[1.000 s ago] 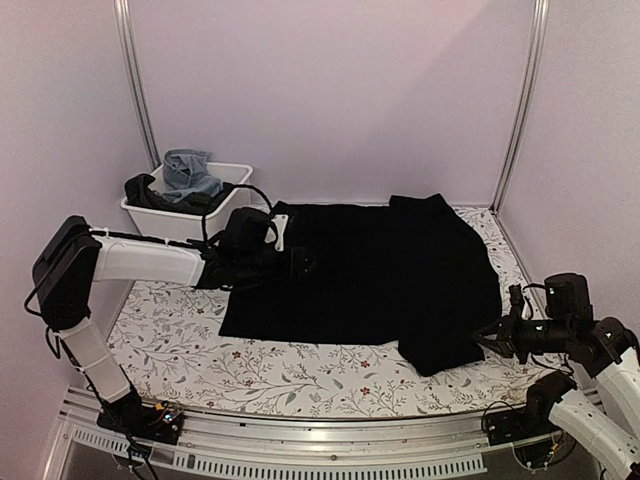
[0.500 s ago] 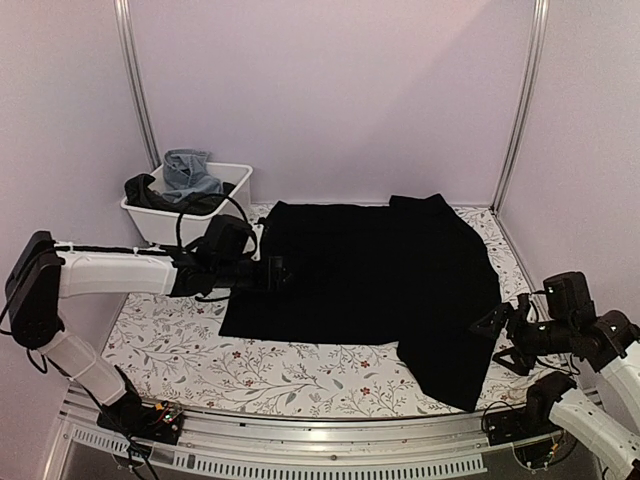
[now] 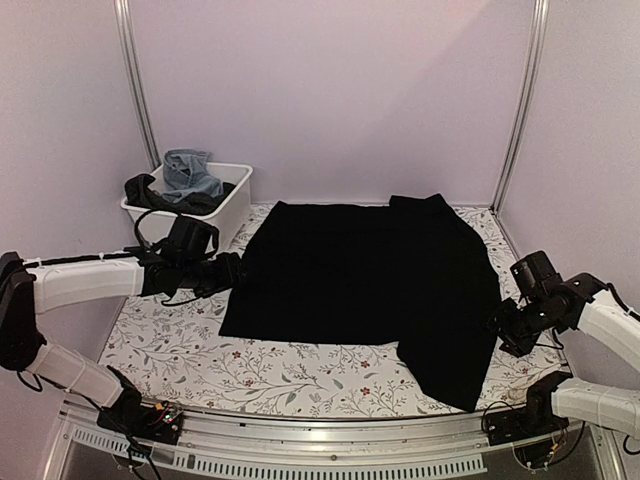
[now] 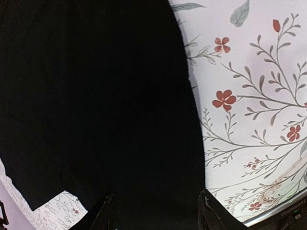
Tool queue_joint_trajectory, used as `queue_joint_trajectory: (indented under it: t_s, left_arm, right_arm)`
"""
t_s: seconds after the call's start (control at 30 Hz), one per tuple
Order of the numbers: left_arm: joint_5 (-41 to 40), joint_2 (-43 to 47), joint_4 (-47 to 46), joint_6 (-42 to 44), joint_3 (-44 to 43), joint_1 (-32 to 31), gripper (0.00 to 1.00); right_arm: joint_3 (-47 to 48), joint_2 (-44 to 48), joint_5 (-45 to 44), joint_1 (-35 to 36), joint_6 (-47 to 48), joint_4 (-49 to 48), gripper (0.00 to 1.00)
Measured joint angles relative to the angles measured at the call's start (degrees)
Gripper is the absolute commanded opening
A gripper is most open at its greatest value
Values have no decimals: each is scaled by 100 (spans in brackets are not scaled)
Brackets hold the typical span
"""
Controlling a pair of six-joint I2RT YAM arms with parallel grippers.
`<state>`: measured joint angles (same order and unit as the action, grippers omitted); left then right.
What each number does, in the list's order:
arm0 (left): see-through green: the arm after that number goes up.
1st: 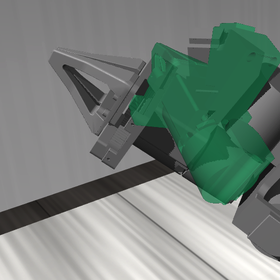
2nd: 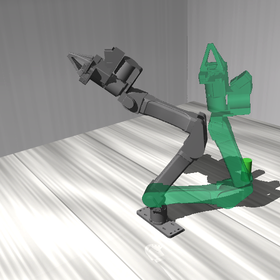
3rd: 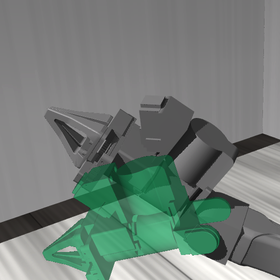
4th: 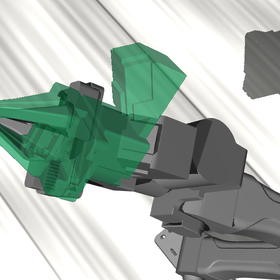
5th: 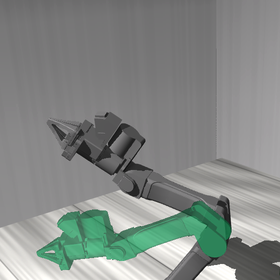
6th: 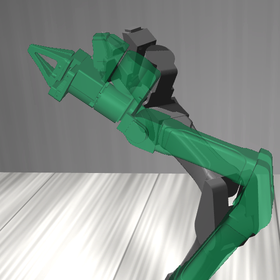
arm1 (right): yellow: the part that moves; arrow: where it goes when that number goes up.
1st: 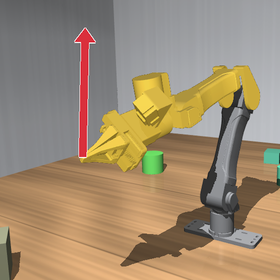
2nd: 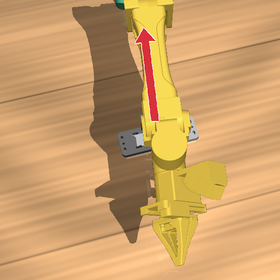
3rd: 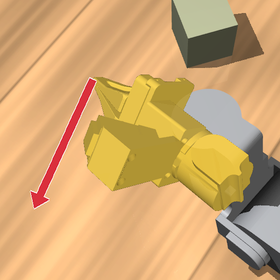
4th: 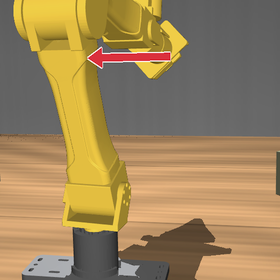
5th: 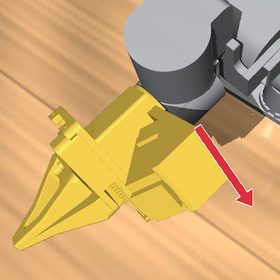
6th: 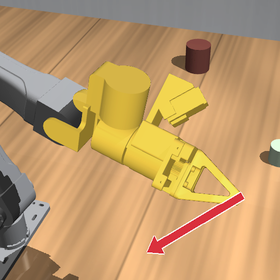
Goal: Fold and stack the mixed laundry pile
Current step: Smooth out the flattened T-shirt at the center of the board, then pick up the flattened T-shirt from the center of the board.
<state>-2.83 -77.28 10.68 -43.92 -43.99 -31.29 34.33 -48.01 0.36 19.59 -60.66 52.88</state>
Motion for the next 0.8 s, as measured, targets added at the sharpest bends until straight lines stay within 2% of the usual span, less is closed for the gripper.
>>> queue_joint_trajectory:
  t_s: [0.23, 0.53, 0.8]
  left_arm:
    - [-33, -264, 262, -358, 59, 313, 68]
    - [243, -404, 101, -413, 317, 614, 66]
    - [490, -404, -39, -415, 688, 710, 66]
  right_arm:
    - [-90, -719, -376, -103, -2, -166, 54]
    - [55, -1720, -713, -732, 382, -584, 37]
    - [-52, -2194, -446, -741, 570, -1123, 36]
